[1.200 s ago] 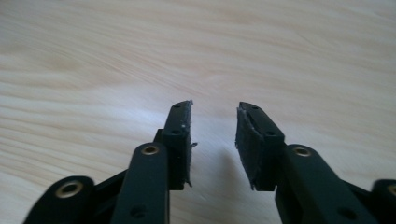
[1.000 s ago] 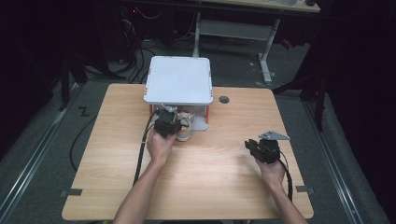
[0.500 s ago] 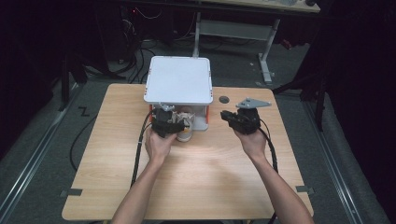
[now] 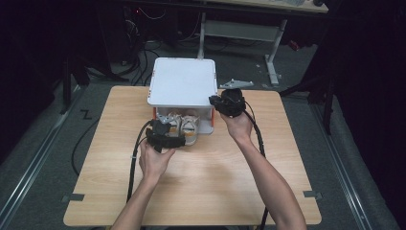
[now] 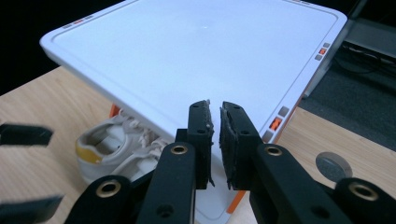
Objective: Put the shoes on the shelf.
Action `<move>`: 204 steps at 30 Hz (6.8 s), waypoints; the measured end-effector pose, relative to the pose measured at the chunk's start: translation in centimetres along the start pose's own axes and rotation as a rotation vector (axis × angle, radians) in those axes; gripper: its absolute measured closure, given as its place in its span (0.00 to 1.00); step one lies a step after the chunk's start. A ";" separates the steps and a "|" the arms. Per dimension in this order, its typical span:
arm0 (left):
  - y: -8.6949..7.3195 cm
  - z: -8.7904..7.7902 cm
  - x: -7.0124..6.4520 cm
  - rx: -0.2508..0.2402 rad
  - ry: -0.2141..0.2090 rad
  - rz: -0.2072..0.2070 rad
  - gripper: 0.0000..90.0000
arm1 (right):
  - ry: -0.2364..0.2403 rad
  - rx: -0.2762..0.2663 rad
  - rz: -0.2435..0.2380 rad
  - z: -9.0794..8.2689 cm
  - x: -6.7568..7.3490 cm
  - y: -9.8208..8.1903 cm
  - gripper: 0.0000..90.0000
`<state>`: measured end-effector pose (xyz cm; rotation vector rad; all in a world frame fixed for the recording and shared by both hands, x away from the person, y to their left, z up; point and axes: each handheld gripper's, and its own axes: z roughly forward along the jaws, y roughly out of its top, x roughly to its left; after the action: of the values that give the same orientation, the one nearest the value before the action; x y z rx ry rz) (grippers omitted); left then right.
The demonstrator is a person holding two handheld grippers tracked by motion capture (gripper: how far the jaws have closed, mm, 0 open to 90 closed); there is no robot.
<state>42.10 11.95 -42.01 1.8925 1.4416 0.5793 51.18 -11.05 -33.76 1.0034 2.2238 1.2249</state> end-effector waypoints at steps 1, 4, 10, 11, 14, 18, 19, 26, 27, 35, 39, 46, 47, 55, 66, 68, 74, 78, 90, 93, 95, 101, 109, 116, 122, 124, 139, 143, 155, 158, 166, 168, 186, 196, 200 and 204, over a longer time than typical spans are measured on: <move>-0.4 -0.1 -0.1 0.003 0.004 0.003 0.15 | -0.004 0.006 0.003 0.2 0.0 0.1 0.92; -1.3 0.4 -0.4 0.026 0.007 0.005 0.15 | -0.032 0.028 -0.015 1.1 0.2 0.2 0.92; -2.1 2.3 -1.2 0.064 0.024 0.003 0.15 | -0.051 0.056 -0.003 1.9 -0.1 0.4 0.90; -2.0 2.8 -1.3 0.069 0.031 -0.006 0.15 | -0.051 0.057 -0.001 1.9 -0.2 0.4 0.90; -2.0 3.4 -1.5 0.061 0.035 -0.032 0.16 | -0.046 0.058 0.011 2.0 -0.2 0.5 0.89; -1.9 4.0 -1.8 0.046 0.053 -0.046 0.16 | -0.042 0.072 0.000 2.0 -0.2 0.6 0.89; -1.8 4.0 -1.8 0.046 0.055 -0.050 0.16 | -0.039 0.077 0.004 2.0 -0.3 0.6 0.89; -1.6 4.4 -1.9 0.032 0.071 -0.061 0.17 | -0.037 0.093 -0.007 2.0 -0.2 0.8 0.89; -1.6 4.5 -1.9 0.029 0.070 -0.066 0.17 | -0.036 0.096 -0.006 2.0 -0.3 0.9 0.89; -0.5 5.3 -2.0 0.050 0.063 -0.073 0.17 | -0.033 0.096 -0.004 2.0 -0.3 0.8 0.89; -0.1 5.8 -2.0 0.049 0.057 -0.079 0.18 | -0.035 0.101 -0.011 1.9 -0.2 0.9 0.89; 0.5 6.6 -1.9 0.012 0.067 -0.067 0.23 | -0.026 0.102 -0.004 1.9 -0.4 0.8 0.89; 0.6 6.7 -1.8 0.011 0.070 -0.063 0.23 | -0.022 0.101 -0.003 1.9 -0.4 0.8 0.89; 1.4 7.9 -1.6 -0.003 0.083 -0.074 0.23 | -0.024 0.099 -0.002 1.8 -0.4 0.8 0.89; 1.4 9.3 -1.3 -0.078 0.095 -0.130 0.24 | -0.028 0.105 -0.005 1.8 -0.3 0.8 0.89; 1.6 9.6 -1.4 -0.079 0.096 -0.132 0.24 | -0.025 0.108 -0.005 1.8 -0.3 0.8 0.89; 2.3 10.1 -1.3 -0.063 0.089 -0.152 0.24 | -0.024 0.115 -0.002 1.7 -0.4 0.9 0.89; 2.2 10.0 -1.3 -0.054 0.092 -0.159 0.24 | -0.027 0.113 -0.002 1.7 -0.4 0.9 0.89; 2.3 9.3 -1.0 -0.025 0.057 -0.154 0.30 | -0.028 0.114 -0.007 1.7 -0.3 0.9 0.88; 2.2 9.2 -0.8 -0.021 0.059 -0.137 0.30 | -0.031 0.114 -0.009 1.7 -0.3 0.9 0.87; 2.0 9.0 -0.7 -0.023 0.053 -0.124 0.31 | -0.031 0.114 -0.007 1.8 -0.3 0.9 0.86; 1.3 8.5 -0.5 -0.018 0.060 -0.102 0.34 | -0.032 0.113 0.001 1.7 -0.3 0.9 0.81; 0.8 7.3 -0.1 -0.040 0.048 -0.095 0.33 | -0.029 0.080 0.023 1.5 -0.6 0.5 0.75; 0.2 6.7 -0.2 -0.056 0.054 -0.061 0.32 | -0.016 0.069 0.024 0.9 -0.4 0.1 0.70; 0.3 5.7 -0.1 -0.073 0.057 -0.040 0.33 | -0.047 0.059 -0.013 0.3 -0.2 -0.3 0.68; 0.4 5.2 0.0 -0.079 0.052 -0.034 0.33 | -0.048 0.054 -0.006 0.2 -0.4 -0.5 0.67; 0.6 2.4 0.6 -0.128 -0.022 -0.024 0.38 | -0.056 0.035 0.021 -2.0 -1.8 -1.5 0.65; 0.6 1.5 0.7 -0.147 -0.026 -0.004 0.38 | -0.062 0.033 0.019 -2.7 -2.0 -1.7 0.65; 0.5 -0.9 1.1 -0.177 -0.066 0.010 0.40 | -0.058 0.000 0.049 -4.6 -2.6 -3.0 0.63; 0.4 -1.5 1.2 -0.180 -0.055 0.017 0.40 | -0.055 -0.011 0.050 -5.3 -2.6 -3.4 0.63; 0.1 -2.9 1.5 -0.204 -0.049 0.035 0.37 | -0.045 -0.040 0.072 -7.2 -2.8 -4.9 0.61; 0.0 -3.2 1.6 -0.211 -0.057 0.033 0.36 | -0.043 -0.039 0.073 -7.5 -2.9 -5.3 0.60; -1.2 -5.8 2.4 -0.238 -0.082 0.043 0.30 | -0.060 -0.097 0.127 -10.7 -4.3 -9.4 0.57; -2.3 -6.8 3.2 -0.251 -0.105 0.016 0.29 | -0.075 -0.134 0.168 -12.4 -5.3 -11.8 0.57; -2.8 -7.1 3.6 -0.257 -0.111 -0.003 0.29 | -0.076 -0.136 0.184 -12.8 -5.6 -12.7 0.57; -3.2 -7.3 4.0 -0.259 -0.118 -0.006 0.29 | -0.077 -0.141 0.196 -13.3 -5.7 -13.6 0.56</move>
<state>36.01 18.08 -39.70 1.6893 1.2332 0.6094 41.02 -27.52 -38.21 1.2125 1.9880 1.3806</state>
